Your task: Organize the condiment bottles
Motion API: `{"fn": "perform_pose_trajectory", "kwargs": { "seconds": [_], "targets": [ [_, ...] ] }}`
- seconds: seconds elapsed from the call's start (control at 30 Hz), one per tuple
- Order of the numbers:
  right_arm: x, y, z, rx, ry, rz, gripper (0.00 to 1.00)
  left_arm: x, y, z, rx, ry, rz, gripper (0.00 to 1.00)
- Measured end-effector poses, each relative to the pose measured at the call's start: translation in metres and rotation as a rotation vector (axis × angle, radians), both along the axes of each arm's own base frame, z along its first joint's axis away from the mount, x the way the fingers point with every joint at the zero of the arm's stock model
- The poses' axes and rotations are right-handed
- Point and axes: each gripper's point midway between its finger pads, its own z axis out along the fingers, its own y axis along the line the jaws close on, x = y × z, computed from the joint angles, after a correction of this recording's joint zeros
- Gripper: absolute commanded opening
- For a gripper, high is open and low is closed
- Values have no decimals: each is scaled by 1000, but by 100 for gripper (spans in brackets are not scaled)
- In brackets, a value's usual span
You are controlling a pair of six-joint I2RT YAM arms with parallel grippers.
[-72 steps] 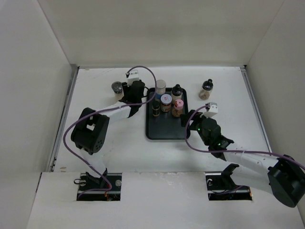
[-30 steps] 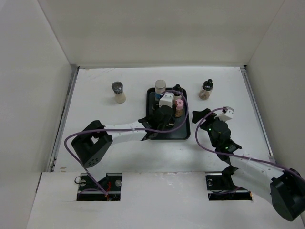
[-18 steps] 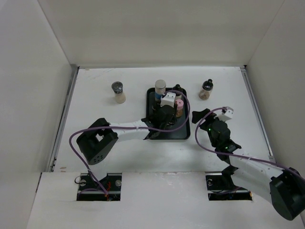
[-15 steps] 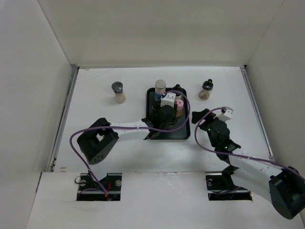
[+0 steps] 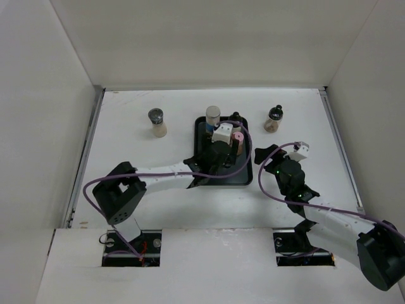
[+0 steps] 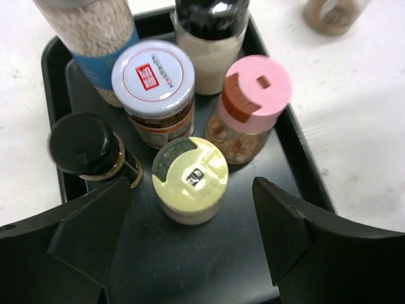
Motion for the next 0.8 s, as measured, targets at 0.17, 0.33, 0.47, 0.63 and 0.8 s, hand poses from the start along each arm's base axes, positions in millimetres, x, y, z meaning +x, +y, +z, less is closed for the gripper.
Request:
{"fn": "perform_pose_trajectory", "kwargs": {
  "seconds": [0.17,0.33,0.47,0.63,0.8],
  "targets": [
    [0,0,4,6,-10,0,100,-6,22,70,-125,-84,9,83],
    [0,0,5,9,-15,0,100,36,122,150,-265,-227,256,90],
    [0,0,4,6,-11,0,100,72,199,149,-253,-249,476,96],
    [0,1,2,3,-6,3,100,105,245,85,-152,-123,603,97],
    [0,2,-2,-1,4,7,100,131,264,42,-97,-24,644,97]
  ]
}}
